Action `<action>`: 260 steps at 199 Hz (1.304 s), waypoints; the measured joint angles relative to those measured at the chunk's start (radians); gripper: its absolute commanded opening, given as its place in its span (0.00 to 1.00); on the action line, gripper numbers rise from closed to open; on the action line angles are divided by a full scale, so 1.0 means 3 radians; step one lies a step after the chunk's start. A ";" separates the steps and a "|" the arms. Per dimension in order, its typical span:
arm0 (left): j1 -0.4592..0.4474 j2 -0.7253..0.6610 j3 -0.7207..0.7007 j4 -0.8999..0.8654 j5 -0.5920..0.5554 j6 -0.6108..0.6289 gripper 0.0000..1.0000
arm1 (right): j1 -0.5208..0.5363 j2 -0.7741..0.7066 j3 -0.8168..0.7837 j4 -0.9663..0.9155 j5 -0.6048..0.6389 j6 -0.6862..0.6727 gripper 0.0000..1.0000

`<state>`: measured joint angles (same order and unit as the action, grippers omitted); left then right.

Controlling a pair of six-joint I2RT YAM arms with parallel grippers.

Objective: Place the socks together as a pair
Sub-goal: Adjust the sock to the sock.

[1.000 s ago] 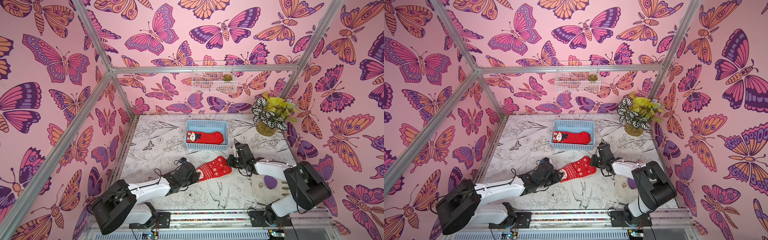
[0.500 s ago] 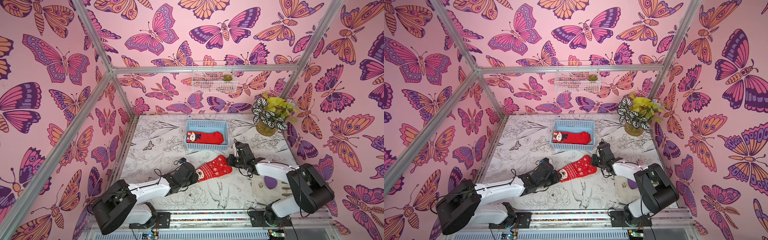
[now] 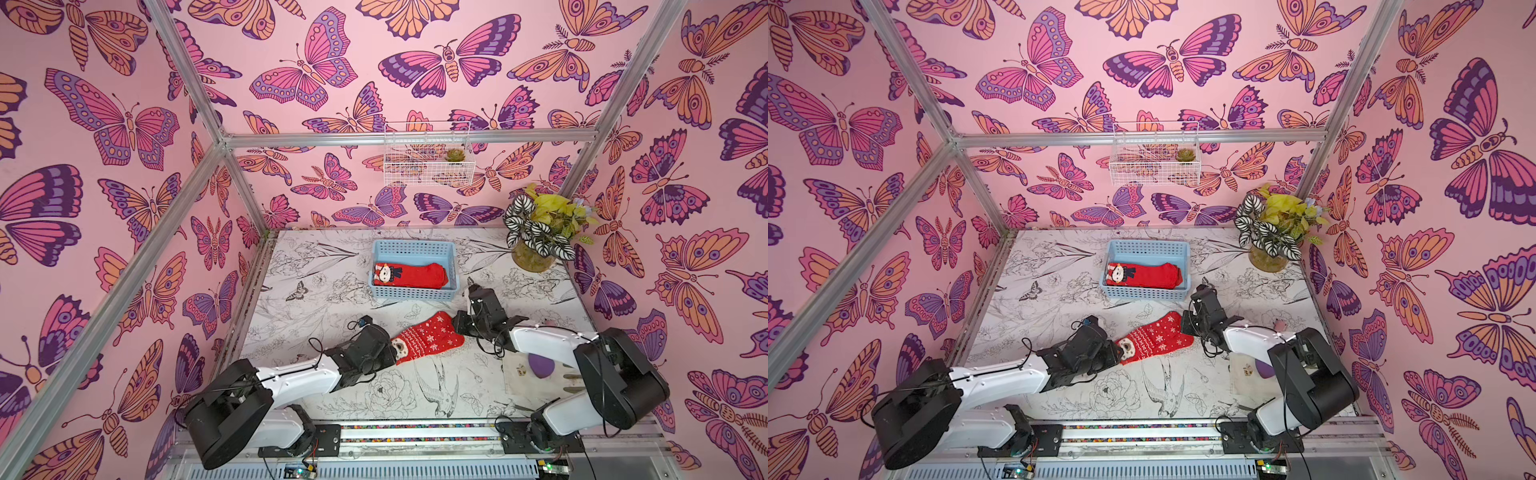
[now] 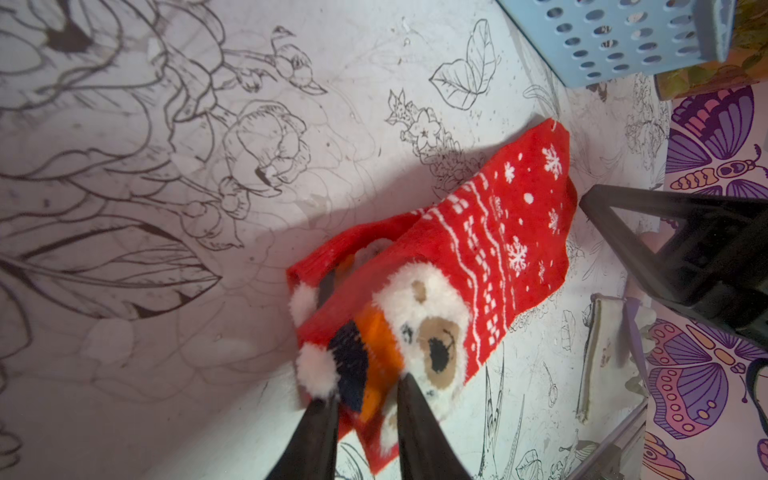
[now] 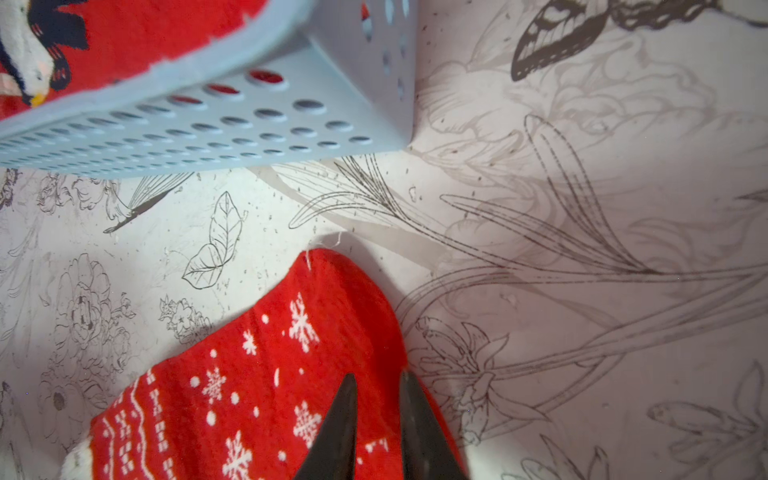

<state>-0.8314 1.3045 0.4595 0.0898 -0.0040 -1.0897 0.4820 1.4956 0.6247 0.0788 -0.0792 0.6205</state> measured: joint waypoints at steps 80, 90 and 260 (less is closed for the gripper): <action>0.0000 0.0004 -0.0001 0.0000 0.0000 -0.0001 0.27 | 0.0001 0.0029 0.0004 -0.0072 0.0039 0.0003 0.23; 0.0000 0.0010 0.0000 0.0000 0.0000 -0.0001 0.27 | 0.0001 0.0037 0.0004 -0.0072 0.0038 0.0003 0.22; 0.0003 0.0074 0.0000 0.0001 0.0001 0.0000 0.27 | 0.0114 0.0027 0.0010 -0.0076 0.0203 -0.0089 0.18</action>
<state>-0.8307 1.3266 0.4595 0.0902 -0.0036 -1.0897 0.5163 1.5036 0.6277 0.0559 -0.0181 0.5938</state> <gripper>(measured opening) 0.268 0.179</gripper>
